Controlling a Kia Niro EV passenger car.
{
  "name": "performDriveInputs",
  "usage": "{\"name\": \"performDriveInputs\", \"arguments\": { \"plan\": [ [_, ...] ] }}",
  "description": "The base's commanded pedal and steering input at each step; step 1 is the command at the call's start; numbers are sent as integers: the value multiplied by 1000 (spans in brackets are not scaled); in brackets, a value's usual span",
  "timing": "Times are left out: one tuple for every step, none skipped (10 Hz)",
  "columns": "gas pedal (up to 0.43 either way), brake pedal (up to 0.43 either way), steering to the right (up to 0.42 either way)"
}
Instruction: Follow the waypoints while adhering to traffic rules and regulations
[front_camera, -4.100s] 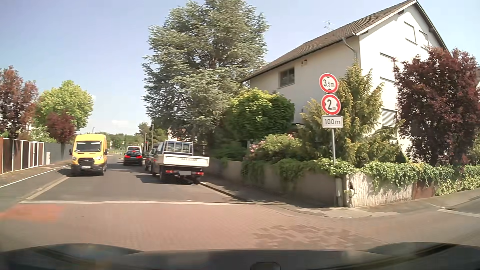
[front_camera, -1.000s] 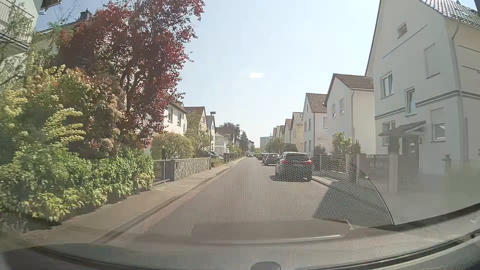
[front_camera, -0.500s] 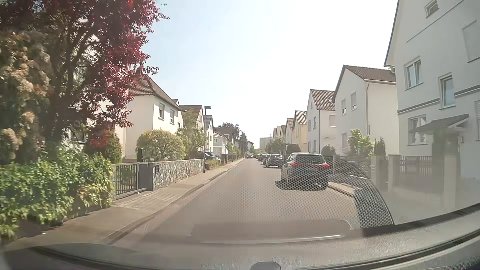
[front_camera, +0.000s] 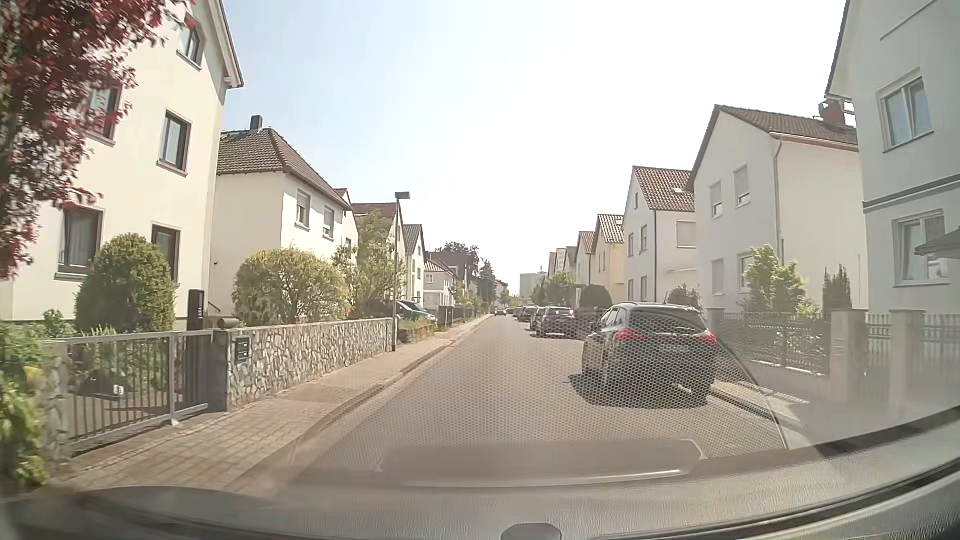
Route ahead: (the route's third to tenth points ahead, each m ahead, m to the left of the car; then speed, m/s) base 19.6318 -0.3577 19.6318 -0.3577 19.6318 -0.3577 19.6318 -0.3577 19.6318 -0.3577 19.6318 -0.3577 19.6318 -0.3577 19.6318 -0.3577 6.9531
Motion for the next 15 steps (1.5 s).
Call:
{"name": "performDriveInputs", "arguments": {
  "plan": [
    [47, 0, 0],
    [20, 0, 1],
    [0, 0, 0],
    [0, 0, 0],
    [0, 0, 0],
    [0, 0, 0],
    [0, 0, 0],
    [0, 0, 1],
    [0, 0, 2],
    [0, 0, 7],
    [0, 18, 15],
    [0, 55, 29],
    [0, 79, 43],
    [0, 116, 70],
    [0, 140, 102]
  ]
}}
